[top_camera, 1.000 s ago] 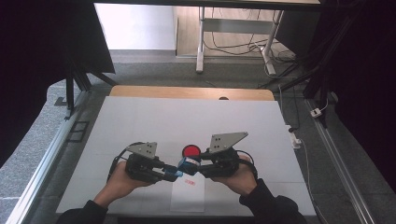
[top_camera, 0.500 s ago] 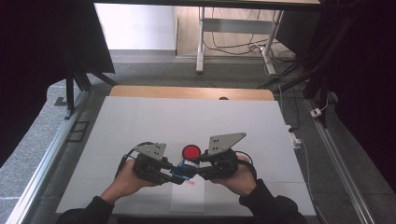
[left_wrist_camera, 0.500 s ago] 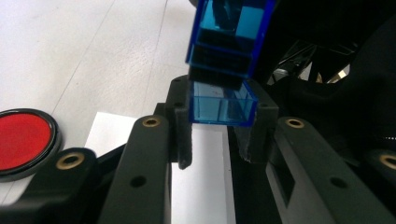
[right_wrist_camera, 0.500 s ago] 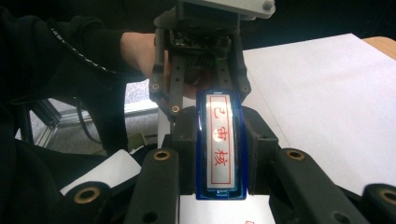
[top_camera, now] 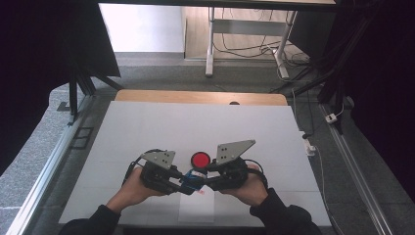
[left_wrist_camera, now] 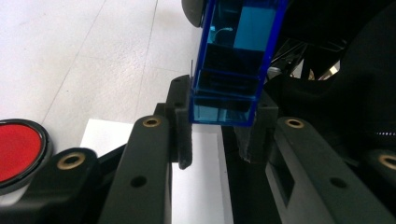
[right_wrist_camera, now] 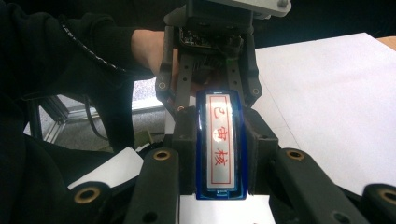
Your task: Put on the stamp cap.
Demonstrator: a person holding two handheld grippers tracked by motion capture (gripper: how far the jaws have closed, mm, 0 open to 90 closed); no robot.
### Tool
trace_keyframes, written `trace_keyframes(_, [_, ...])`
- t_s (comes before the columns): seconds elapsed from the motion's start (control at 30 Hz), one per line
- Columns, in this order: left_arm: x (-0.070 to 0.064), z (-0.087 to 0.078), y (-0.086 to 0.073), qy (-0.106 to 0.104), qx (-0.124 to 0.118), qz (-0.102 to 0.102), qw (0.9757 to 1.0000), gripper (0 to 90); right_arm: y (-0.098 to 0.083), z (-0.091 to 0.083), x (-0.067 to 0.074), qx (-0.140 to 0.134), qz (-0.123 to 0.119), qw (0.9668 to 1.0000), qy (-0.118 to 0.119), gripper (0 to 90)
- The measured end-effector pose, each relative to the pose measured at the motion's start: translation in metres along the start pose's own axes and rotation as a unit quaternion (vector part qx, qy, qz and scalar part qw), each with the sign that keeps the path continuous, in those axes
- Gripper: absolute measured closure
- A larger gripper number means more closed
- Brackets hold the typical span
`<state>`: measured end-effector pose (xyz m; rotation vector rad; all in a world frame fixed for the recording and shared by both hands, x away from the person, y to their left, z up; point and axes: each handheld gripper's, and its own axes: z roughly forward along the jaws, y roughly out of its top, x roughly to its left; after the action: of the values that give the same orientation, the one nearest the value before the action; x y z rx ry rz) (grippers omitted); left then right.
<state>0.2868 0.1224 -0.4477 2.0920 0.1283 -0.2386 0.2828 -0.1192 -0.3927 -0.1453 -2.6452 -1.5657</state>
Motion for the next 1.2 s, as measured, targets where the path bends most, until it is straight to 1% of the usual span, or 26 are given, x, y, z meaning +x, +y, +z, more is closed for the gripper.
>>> trace_keyframes(0.13, [-0.0006, -0.0009, 0.0, -0.001, -0.005, 0.007, 1.0, 68.6, -0.0007, 0.0001, -0.0009, -0.006, 0.005, 1.0, 0.005, 70.8])
trace_keyframes(0.3, [-0.0028, -0.0022, 0.0005, 0.002, -0.003, 0.027, 0.9996, 68.7, -0.0029, 0.0007, -0.003, -0.013, 0.016, 0.9996, 0.018, 70.8])
trace_keyframes(0.47, [-0.0036, -0.0047, 0.0015, 0.003, -0.015, 0.028, 0.9995, 68.8, -0.0041, -0.0008, -0.0043, -0.03, 0.021, 0.9991, 0.022, 70.8])
trace_keyframes(0.53, [-0.0041, -0.0046, 0.0014, 0.005, -0.018, 0.028, 0.9994, 68.8, -0.004, -0.0012, -0.004, -0.031, 0.021, 0.9991, 0.022, 70.8])
trace_keyframes(0.63, [-0.0043, -0.0045, 0.0014, 0.01, -0.015, 0.031, 0.9994, 68.5, -0.004, -0.0007, -0.0034, -0.032, 0.019, 0.9991, 0.02, 70.8])
trace_keyframes(0.7, [-0.0045, -0.0042, 0.0016, 0.012, -0.018, 0.024, 0.9995, 68.0, -0.0032, -0.001, -0.0031, -0.029, 0.016, 0.9993, 0.017, 70.8])
trace_keyframes(0.8, [-0.0054, -0.0042, 0.0021, 0.021, -0.023, 0.024, 0.9992, 65.2, -0.0019, -0.0018, -0.0024, -0.027, 0.012, 0.9995, 0.008, 70.8])
trace_keyframes(0.83, [-0.0057, -0.0043, 0.0023, 0.023, -0.025, 0.021, 0.9992, 61.6, -0.0018, -0.002, -0.0024, -0.023, 0.01, 0.9997, 0.006, 70.8])
trace_keyframes(0.9, [-0.0067, -0.0044, 0.0022, 0.033, -0.023, 0.02, 0.999, 57.0, -0.0023, -0.0022, -0.0029, -0.022, 0.009, 0.9997, 0.002, 70.7])
trace_keyframes(0.97, [-0.0072, -0.0045, 0.0014, 0.038, -0.018, 0.019, 0.9989, 54.9, -0.0028, -0.0024, -0.0033, -0.023, 0.012, 0.9997, 0.0, 70.7])
trace_keyframes(1.07, [-0.0082, -0.0047, 0.0004, 0.054, -0.014, 0.01, 0.9984, 49.1, -0.0032, -0.0032, -0.0042, -0.025, 0.011, 0.9996, -0.005, 70.7])
trace_keyframes(1.13, [-0.009, -0.0052, -0.0003, 0.069, -0.012, 0.005, 0.9975, 45.3, -0.0034, -0.0036, -0.0045, -0.026, 0.01, 0.9996, -0.008, 70.7])
trace_keyframes(1.2, [-0.0093, -0.0061, -0.0011, 0.084, -0.007, -0.003, 0.9965, 41.8, -0.0035, -0.0041, -0.0045, -0.025, 0.01, 0.9996, -0.01, 70.7])
